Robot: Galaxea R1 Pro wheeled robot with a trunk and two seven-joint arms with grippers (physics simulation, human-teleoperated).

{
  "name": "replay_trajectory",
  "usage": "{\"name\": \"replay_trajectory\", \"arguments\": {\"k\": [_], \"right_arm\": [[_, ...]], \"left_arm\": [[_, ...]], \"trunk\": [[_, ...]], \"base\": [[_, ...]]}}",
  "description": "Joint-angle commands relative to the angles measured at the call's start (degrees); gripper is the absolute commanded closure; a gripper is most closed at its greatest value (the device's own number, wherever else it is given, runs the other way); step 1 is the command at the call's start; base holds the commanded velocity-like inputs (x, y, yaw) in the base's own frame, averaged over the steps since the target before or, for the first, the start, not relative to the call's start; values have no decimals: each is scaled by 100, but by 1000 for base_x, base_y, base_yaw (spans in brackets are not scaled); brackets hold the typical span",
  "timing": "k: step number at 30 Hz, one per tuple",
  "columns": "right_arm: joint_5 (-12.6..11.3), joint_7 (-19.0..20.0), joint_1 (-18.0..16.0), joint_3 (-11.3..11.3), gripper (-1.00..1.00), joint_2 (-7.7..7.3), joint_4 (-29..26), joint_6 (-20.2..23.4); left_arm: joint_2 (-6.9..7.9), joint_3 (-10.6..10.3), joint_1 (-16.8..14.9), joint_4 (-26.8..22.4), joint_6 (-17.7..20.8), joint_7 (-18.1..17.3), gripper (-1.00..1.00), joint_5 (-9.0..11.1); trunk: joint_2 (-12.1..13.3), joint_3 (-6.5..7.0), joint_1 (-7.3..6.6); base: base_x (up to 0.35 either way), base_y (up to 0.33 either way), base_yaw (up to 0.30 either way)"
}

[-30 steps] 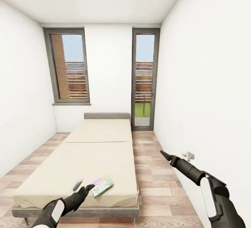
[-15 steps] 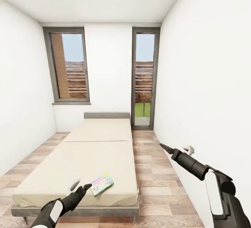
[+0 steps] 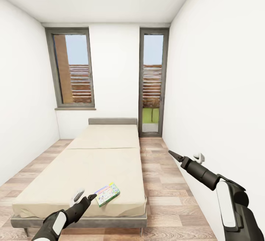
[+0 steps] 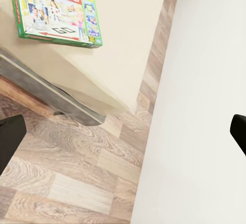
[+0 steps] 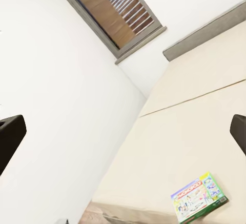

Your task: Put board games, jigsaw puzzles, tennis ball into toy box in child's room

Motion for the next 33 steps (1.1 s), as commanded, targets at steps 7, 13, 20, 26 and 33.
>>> {"name": "replay_trajectory", "arguments": {"k": [7,13,20,26,33], "right_arm": [[0,24,-4,-3,-100,14,1,35],[0,19,-7,-6,-100,15,2,32],[1,4,-4,4,-100,21,14,21],[0,18,-6,-1,-100,21,14,-3],[0,39,-5,6,-100,24,11,-23]], "left_arm": [[4,37,-5,-9,69,-8,-100,38],[15,40,-6,-9,72,-8,-100,89],[33,42,-5,-9,92,-8,-100,201],[69,156,-7,-9,97,-15,-100,211],[173,232,-13,-9,105,-17,-100,218]], "trunk": [[-289,-135,155],[-529,-243,287],[-810,-368,441],[-1051,-476,573],[-1331,-602,726]], "base": [[0,0,0],[0,0,0],[0,0,0],[0,0,0],[0,0,0]]}}
